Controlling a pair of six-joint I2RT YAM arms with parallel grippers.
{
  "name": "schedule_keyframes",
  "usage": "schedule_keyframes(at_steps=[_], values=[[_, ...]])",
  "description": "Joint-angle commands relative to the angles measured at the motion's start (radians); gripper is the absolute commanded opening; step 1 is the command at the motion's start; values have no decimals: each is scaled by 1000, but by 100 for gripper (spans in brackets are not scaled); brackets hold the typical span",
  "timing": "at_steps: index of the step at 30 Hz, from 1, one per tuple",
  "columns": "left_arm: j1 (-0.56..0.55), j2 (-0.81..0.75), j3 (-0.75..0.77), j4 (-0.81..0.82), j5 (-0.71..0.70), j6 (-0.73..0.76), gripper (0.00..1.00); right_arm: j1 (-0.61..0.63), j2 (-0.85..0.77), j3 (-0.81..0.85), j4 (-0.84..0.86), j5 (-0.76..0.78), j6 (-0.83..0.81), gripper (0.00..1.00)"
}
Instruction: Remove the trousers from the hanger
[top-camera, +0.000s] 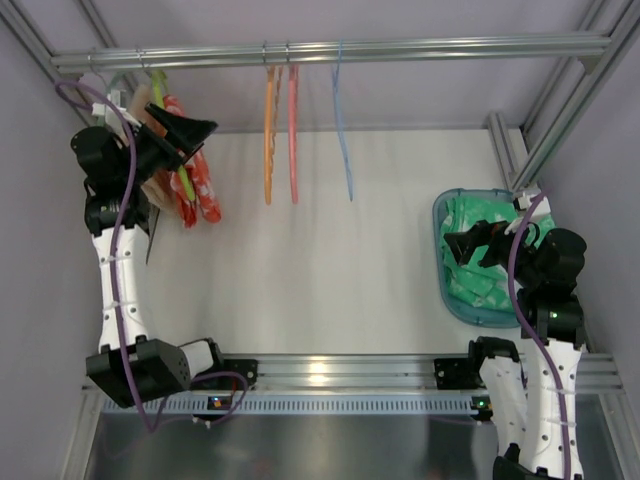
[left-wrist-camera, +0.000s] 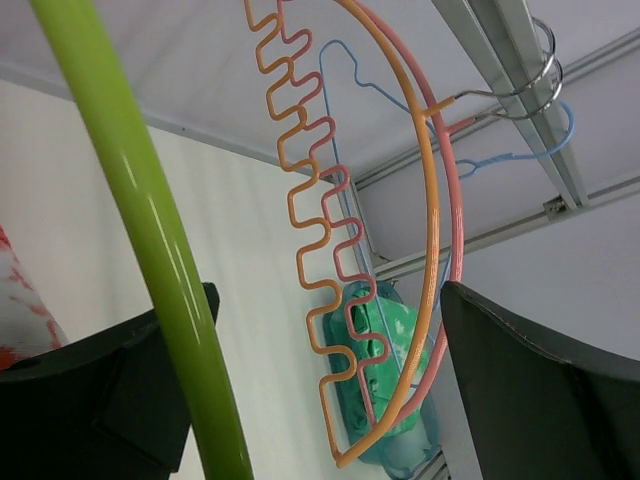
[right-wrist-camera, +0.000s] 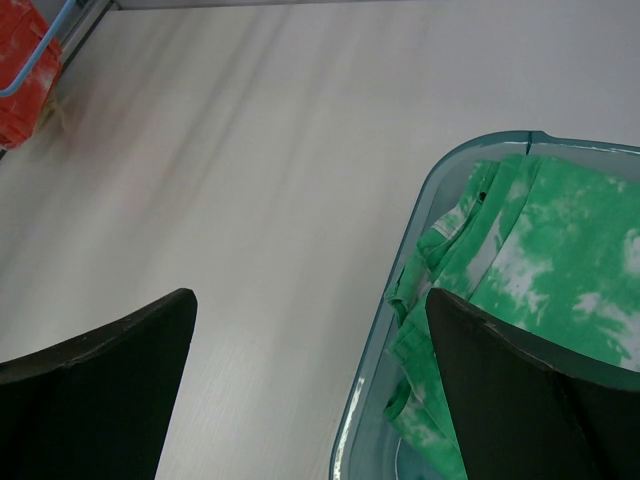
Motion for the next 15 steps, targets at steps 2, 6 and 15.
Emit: schedule_keyframes(at_steps=[2,6,15], values=[[52,41,93,-4,82,-80,98,-6,-7,5,6,-8,-8,99],[93,107,172,-4,139,-106,97,-5,-15,2,3,-5,-13,99],[132,167,201,-4,236,-126,70,-6,-15,-2,3,-4,-16,99]])
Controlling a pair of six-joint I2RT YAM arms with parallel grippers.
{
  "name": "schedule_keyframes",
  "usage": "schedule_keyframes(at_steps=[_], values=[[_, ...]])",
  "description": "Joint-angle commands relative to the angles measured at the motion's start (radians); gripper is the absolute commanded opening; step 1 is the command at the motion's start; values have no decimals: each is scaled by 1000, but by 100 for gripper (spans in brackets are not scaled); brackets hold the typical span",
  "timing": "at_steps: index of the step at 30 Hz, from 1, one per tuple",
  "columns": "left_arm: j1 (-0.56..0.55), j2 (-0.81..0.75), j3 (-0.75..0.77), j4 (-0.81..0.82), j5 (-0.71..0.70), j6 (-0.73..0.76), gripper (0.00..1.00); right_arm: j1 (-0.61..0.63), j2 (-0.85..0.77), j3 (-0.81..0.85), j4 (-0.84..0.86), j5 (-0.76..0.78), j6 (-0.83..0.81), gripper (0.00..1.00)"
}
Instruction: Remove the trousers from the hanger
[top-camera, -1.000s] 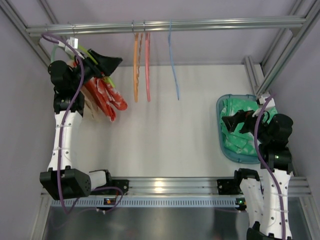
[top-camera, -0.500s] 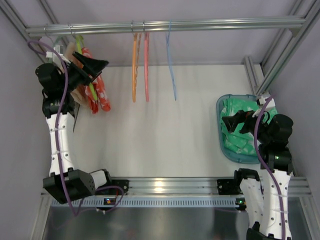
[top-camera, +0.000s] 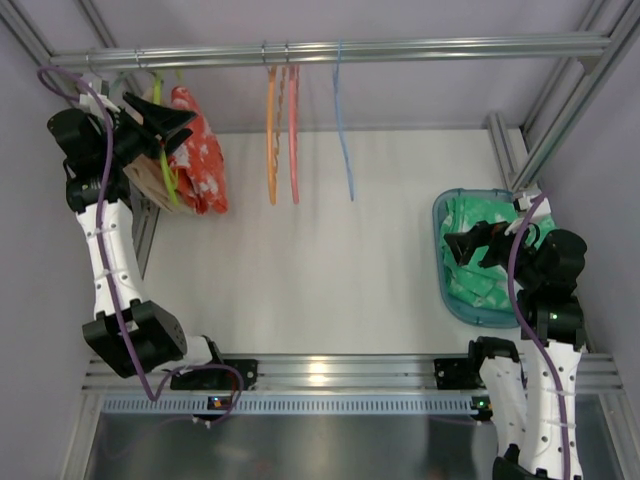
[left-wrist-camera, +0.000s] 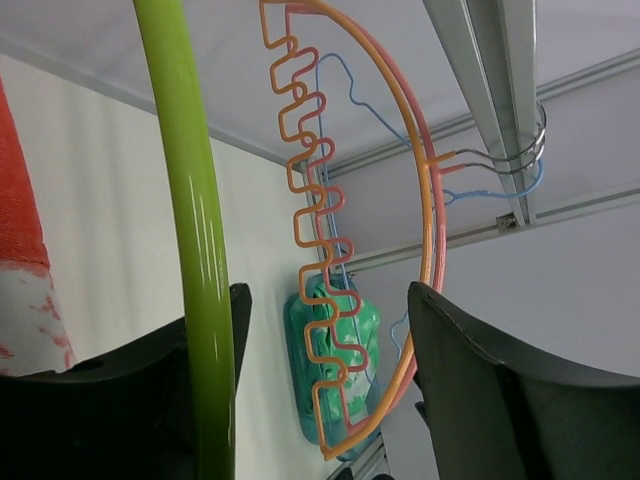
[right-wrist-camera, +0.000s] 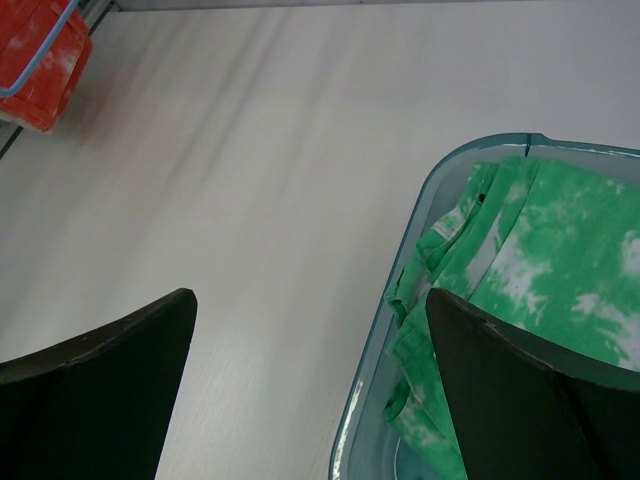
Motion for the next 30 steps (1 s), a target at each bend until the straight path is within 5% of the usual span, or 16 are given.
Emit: schedule_keyframes(at_steps=[1,4,7,19,23,30], values=[[11,-4,38,35,78,-7,69,-5,-6,-2,2,-7,-14,100],[15,8,41,50,114,-13,67,-6,-2,-3,5,-10,-10,99],[26,19,45,79,172,-27,77,-6,-3,-3,7,-8,-9,99],[120,37,78,133,287,-88,73,-6,0,-5,8,-13,-6,100],[120,40,72,135,302,-77,44,-5,3,-6,14,-16,-3,99],[120,52,68,135,315,-45,20,-5,4,-11,19,-19,1,99]])
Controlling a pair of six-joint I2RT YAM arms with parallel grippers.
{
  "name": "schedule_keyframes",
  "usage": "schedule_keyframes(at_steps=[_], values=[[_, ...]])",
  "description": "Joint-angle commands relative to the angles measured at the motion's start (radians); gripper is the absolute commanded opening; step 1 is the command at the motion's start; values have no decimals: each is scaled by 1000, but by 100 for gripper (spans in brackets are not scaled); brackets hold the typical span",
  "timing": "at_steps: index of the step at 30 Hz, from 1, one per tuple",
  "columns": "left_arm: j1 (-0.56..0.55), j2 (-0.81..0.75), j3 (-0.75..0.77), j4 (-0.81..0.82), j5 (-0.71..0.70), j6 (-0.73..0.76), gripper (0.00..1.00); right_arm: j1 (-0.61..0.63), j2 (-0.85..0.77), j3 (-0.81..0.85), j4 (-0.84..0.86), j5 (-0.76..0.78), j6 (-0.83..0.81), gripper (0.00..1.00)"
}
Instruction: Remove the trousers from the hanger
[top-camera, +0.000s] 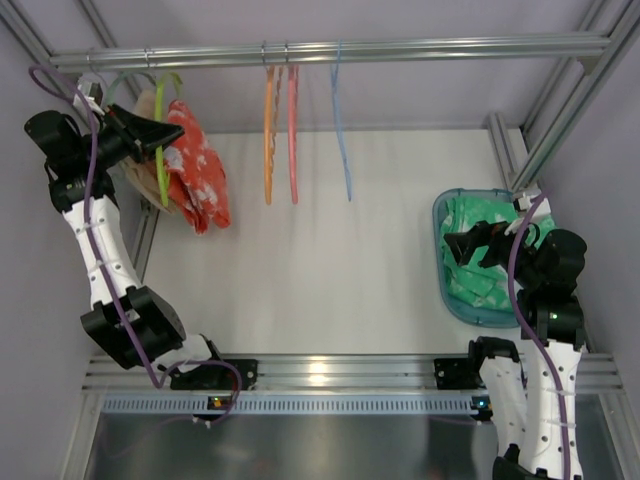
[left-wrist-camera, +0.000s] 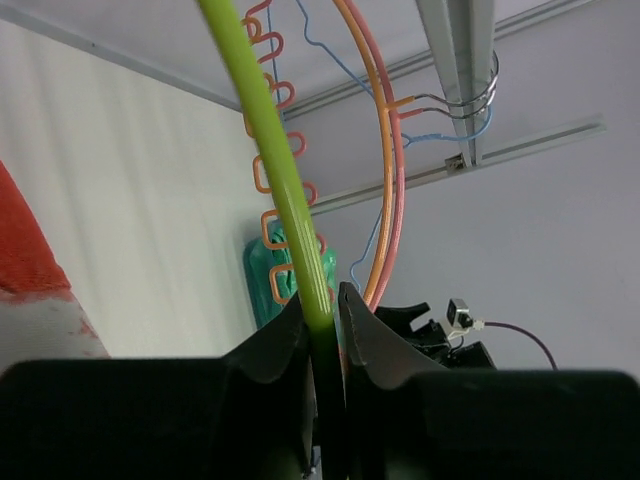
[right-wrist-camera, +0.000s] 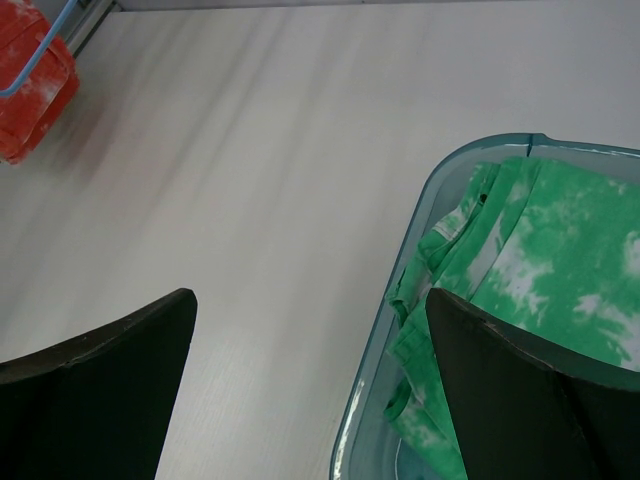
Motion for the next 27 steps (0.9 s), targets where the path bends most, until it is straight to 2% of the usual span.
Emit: schedule_keyframes(at_steps=[1,2,3,4,7,10,12,16,19,22,25,27], values=[[-1,-2,37,61,27,47,16,-6,5,-12,17,-18,3,99],[-2,-2,36,78,27,55,6,-6,5,-13,19,-20,5,100],[-2,-1,32,90,27,51,1,-6,5,-15,22,-20,6,99],[-6,-2,28,115,24,40,0,-6,8,-15,22,-20,8,99],[-16,-4,-10,331,1,-87,0,-6,11,-21,30,-26,14,99],[-50,13,23,414,-5,-106,0,-6,17,-18,33,-24,15,100],[-78,9,25,483,-14,-77,0,-5,20,-18,36,-26,15,100],[-160,2,17,491,-62,17,0,-6,22,-18,36,-23,14,99],[-186,-27,-41,589,-109,31,0,-5,16,-18,28,-20,5,99],[-193,-62,-95,607,-129,89,0,-6,5,-18,14,-14,-6,99],[-222,-97,-145,612,-143,190,0,-6,0,-26,14,-11,-9,99],[-243,-131,-211,682,-163,254,0,-6,5,-27,20,-15,-3,99]])
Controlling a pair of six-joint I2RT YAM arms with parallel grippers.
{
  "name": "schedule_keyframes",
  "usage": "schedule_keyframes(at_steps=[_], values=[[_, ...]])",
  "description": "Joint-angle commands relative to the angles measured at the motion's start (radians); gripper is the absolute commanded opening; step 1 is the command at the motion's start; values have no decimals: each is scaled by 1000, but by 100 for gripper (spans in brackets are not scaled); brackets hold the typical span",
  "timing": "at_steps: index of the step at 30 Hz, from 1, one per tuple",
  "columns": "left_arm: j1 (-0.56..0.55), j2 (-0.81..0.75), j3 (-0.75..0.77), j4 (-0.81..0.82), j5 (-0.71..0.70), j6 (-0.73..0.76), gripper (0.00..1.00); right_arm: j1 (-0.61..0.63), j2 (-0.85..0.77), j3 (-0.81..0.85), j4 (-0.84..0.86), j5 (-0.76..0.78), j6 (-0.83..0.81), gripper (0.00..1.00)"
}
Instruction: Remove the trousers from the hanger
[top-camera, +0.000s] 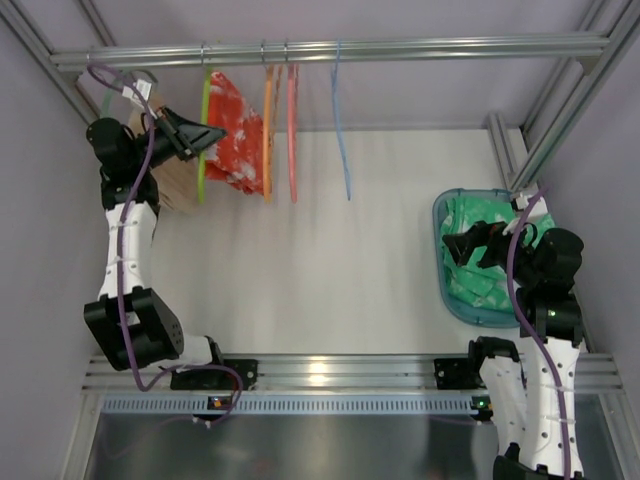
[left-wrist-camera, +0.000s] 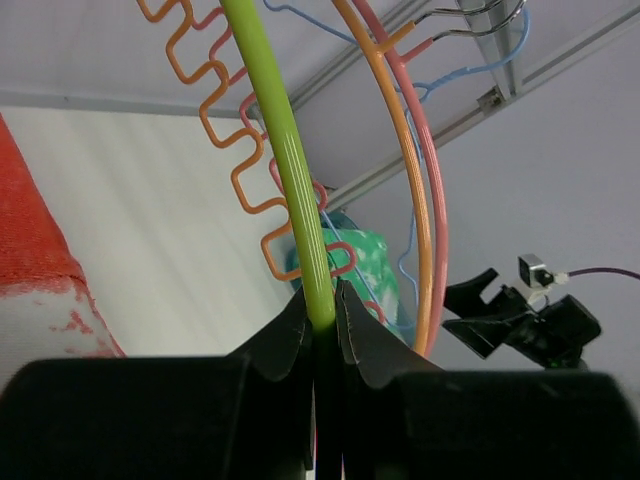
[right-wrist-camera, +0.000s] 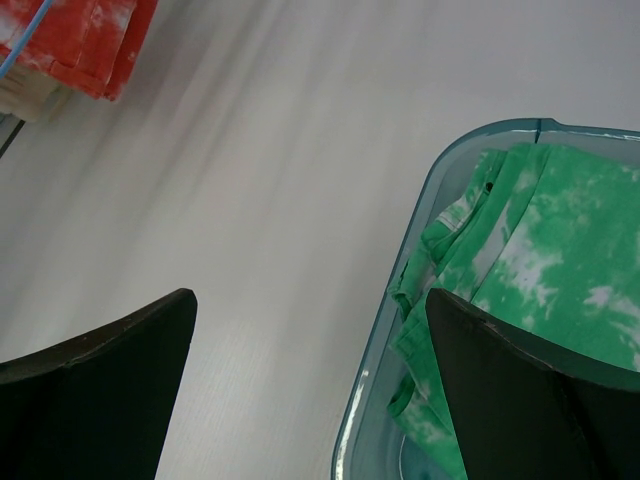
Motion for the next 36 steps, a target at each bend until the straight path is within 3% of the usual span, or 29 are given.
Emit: schedule_keyframes(at_steps=[1,7,17,26,32,36], values=[[-48,-136,-44,370,-93,211,0,-6,-2,-7,20,-14,-4,99],[-112,-148,-119,512,-153,267,0,-5,4,6,20,-8,-8,99],[-136,-150,-162,689,-125,304,0,-6,-5,2,6,0,-14,99],[-174,-197,-171,691,-113,461,0,-6,1,5,3,4,-22,99],[-183,-220,-147,710,-148,422,0,-5,8,2,10,-2,-15,99],[-218,-245,-150,710,-170,498,0,-5,8,2,11,-2,-11,99]])
